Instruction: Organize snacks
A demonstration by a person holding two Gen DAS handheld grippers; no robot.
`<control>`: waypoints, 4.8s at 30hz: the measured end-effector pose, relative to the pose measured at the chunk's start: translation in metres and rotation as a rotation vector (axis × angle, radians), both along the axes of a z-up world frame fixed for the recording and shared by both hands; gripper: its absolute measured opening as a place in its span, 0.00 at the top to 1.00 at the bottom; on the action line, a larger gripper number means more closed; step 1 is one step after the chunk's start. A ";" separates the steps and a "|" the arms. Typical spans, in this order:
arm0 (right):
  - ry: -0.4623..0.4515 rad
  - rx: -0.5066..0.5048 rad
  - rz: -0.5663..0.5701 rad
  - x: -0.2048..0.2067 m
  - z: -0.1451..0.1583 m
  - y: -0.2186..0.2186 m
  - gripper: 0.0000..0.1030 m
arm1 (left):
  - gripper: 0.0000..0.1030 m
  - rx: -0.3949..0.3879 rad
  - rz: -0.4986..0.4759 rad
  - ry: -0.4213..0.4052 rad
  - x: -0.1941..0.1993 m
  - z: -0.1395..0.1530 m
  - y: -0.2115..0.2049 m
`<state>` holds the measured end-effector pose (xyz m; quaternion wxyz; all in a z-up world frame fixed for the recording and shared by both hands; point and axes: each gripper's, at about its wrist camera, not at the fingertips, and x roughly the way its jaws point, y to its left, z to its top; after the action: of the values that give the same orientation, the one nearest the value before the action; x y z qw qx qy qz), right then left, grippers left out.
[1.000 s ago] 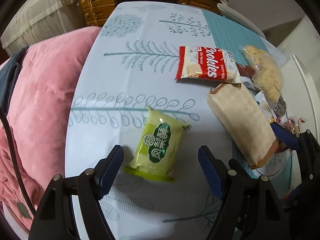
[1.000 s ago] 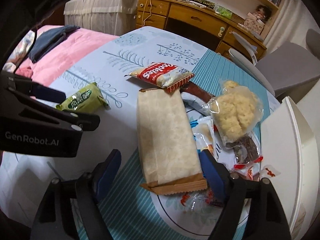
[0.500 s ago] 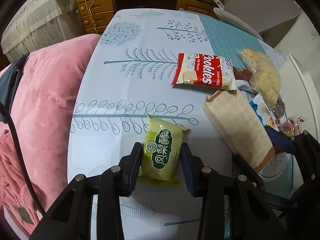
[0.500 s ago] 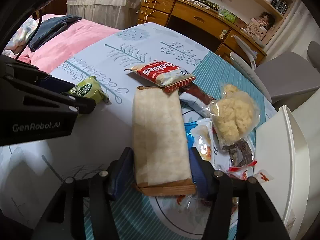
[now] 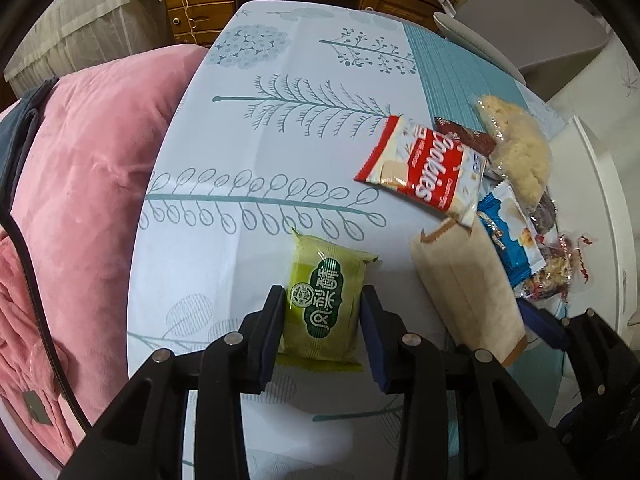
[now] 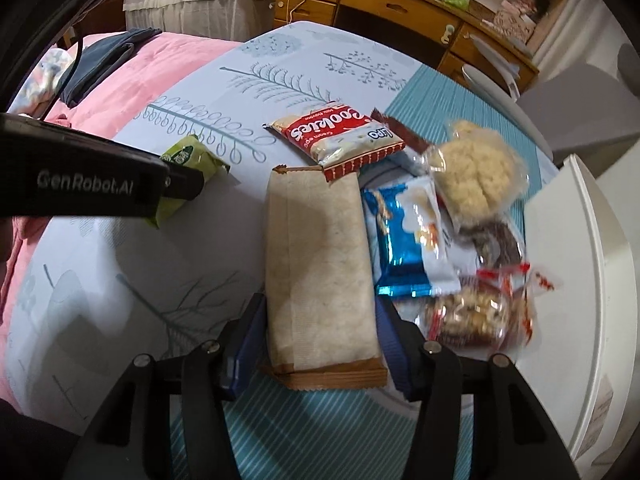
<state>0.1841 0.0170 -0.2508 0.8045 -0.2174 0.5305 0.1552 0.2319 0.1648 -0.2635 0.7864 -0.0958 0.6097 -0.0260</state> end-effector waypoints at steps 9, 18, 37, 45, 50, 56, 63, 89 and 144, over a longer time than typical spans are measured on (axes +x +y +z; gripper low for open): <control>0.119 0.179 -0.132 -0.019 0.007 -0.024 0.47 | 0.65 0.002 0.028 0.007 -0.013 0.014 0.000; 0.096 0.286 -0.159 -0.041 0.037 -0.054 0.47 | 0.65 -0.030 0.039 -0.014 -0.038 0.043 -0.015; -0.125 0.400 -0.115 -0.063 0.133 -0.141 0.47 | 0.65 -0.079 -0.029 -0.133 -0.069 0.124 -0.108; -0.210 0.407 -0.118 -0.068 0.165 -0.182 0.47 | 0.65 -0.142 -0.085 -0.166 -0.065 0.160 -0.157; -0.225 0.457 -0.158 -0.068 0.182 -0.216 0.47 | 0.65 -0.174 -0.124 -0.156 -0.059 0.176 -0.191; -0.254 0.493 -0.207 -0.061 0.198 -0.255 0.47 | 0.65 -0.204 -0.147 -0.182 -0.049 0.188 -0.225; -0.281 0.482 -0.237 -0.048 0.206 -0.294 0.47 | 0.65 -0.238 -0.159 -0.241 -0.036 0.203 -0.262; -0.064 0.600 -0.319 -0.027 0.170 -0.326 0.45 | 0.60 -0.244 -0.066 -0.145 -0.059 0.170 -0.265; 0.326 0.695 -1.214 -0.052 0.041 -0.171 0.45 | 0.22 -0.019 -0.178 0.002 -0.007 0.067 -0.041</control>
<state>0.1325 -0.1535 -0.2094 0.6821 0.4108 0.5911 -0.1291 0.2251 0.1243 -0.1960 0.7795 -0.0485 0.6162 -0.1015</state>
